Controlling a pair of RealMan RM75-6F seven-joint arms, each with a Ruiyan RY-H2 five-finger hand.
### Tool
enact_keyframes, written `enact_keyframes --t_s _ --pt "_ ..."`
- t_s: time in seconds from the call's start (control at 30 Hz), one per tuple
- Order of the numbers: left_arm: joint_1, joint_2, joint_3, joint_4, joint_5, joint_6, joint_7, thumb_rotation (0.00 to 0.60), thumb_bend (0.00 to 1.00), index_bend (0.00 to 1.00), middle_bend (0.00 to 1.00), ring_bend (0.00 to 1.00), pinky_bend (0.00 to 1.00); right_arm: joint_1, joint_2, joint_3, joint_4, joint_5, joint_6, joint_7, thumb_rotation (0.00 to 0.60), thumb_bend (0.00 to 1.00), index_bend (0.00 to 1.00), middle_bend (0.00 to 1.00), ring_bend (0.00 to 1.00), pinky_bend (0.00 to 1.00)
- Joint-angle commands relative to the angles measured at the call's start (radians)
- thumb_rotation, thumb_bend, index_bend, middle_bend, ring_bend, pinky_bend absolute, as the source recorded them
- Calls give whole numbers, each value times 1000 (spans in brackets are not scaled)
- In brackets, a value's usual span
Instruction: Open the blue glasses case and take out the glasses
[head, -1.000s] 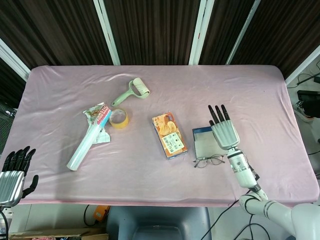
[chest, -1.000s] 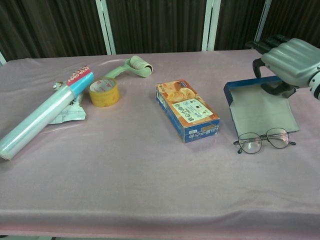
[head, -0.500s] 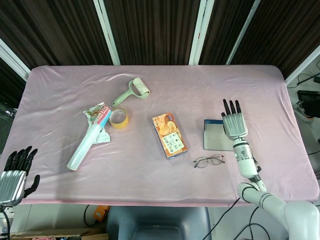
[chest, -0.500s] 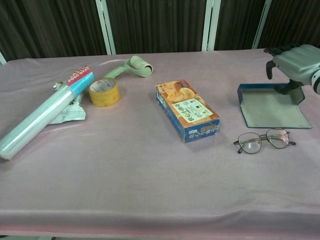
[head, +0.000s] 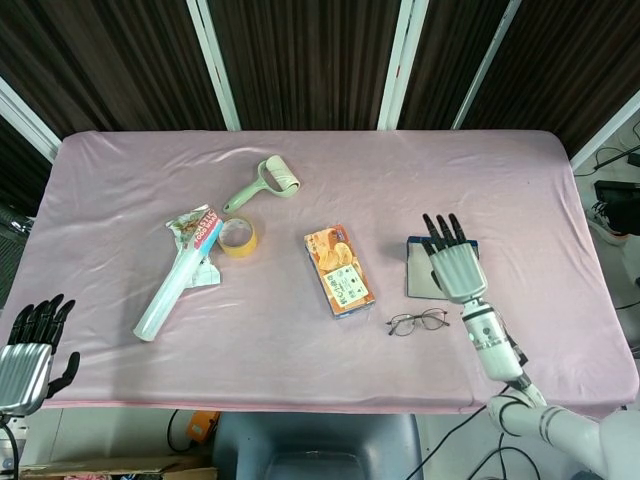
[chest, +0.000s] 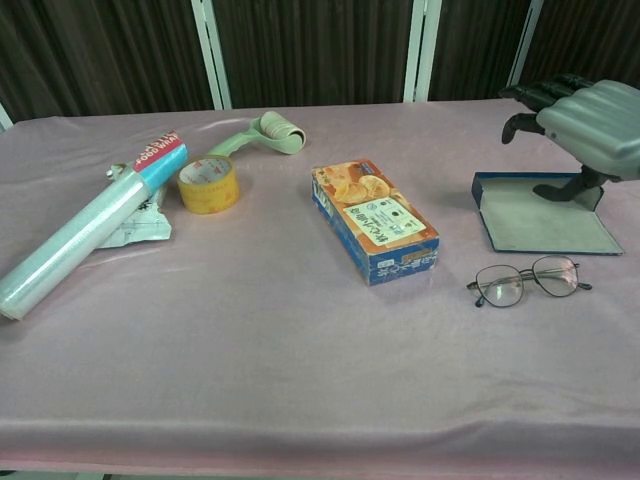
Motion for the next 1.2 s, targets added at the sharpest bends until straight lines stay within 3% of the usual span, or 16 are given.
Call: enact_keyframes --t_s 0.03,0.27,1.2 --pt "-9 2 -7 -16 -3 -12 20 600 420 0 0 0 37 -71 90 -101 -145 -104 85 -47 600 415 439 77 0 0" --pt "-1 0 -4 -9 10 8 12 600 421 0 0 0 37 -99 115 -138 -197 -105 44 -81 600 415 484 78 0 0" --pt "-1 6 1 3 21 9 -13 600 420 0 0 0 37 -63 44 -118 -137 -49 -139 -23 600 507 618 72 0 0"
